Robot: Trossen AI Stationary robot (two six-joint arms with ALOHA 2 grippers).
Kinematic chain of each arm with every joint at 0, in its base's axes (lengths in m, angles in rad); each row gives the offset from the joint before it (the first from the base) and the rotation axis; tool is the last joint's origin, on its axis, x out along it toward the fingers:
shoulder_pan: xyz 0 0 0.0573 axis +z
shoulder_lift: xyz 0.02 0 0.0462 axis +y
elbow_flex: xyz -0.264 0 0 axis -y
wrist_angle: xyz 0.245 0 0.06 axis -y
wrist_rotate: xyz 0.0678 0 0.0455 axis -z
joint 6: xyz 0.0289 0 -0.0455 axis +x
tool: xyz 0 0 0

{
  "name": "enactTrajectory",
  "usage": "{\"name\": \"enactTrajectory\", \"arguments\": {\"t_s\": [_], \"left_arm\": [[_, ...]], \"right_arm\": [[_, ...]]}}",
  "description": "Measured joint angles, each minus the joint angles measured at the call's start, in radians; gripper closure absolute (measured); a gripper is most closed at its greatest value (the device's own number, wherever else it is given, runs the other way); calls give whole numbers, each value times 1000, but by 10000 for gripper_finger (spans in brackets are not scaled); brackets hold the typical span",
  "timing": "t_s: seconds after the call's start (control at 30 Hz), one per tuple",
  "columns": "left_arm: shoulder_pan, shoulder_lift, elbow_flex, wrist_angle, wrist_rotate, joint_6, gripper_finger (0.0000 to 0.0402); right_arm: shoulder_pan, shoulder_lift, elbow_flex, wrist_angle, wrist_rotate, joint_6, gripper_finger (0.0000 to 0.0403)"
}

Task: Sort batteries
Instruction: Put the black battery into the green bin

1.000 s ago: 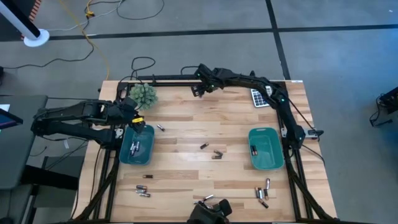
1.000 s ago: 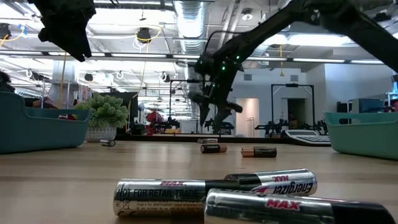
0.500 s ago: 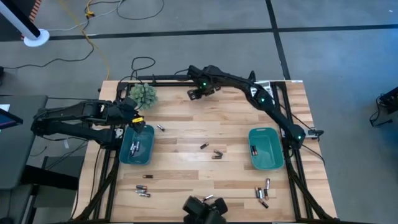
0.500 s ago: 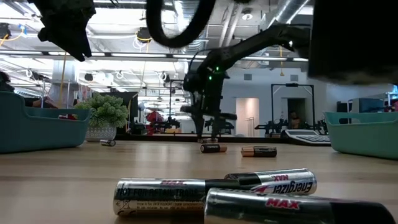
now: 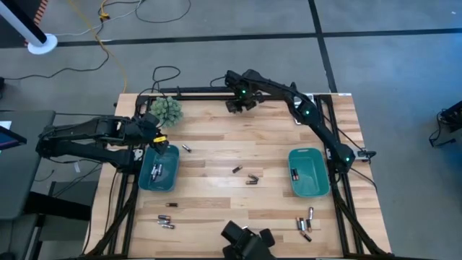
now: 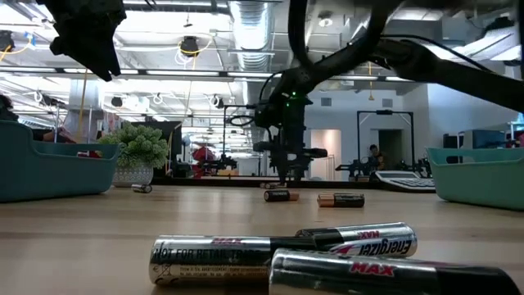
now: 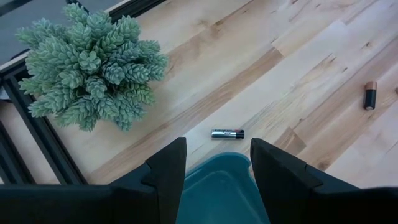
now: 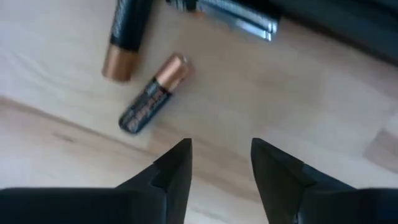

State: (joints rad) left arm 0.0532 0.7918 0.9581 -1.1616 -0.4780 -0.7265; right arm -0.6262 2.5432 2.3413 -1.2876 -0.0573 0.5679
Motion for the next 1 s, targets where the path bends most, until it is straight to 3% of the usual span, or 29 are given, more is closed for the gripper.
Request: {"name": "enactTrajectory", "arguments": {"t_s": [0.13, 0.4, 0.73, 1.0], "left_arm": [[0, 0, 0, 0, 0, 0, 228], [0, 0, 0, -1, -1, 8, 228], [0, 0, 0, 0, -1, 8, 228], [0, 0, 0, 1, 0, 8, 228]], "right_arm": [[12, -52, 0, 5, -6, 0, 234], [15, -76, 1, 268, -32, 8, 227], [-13, -21, -5, 220, -51, 3, 149], [-8, 1, -7, 198, -51, -5, 141]]}}
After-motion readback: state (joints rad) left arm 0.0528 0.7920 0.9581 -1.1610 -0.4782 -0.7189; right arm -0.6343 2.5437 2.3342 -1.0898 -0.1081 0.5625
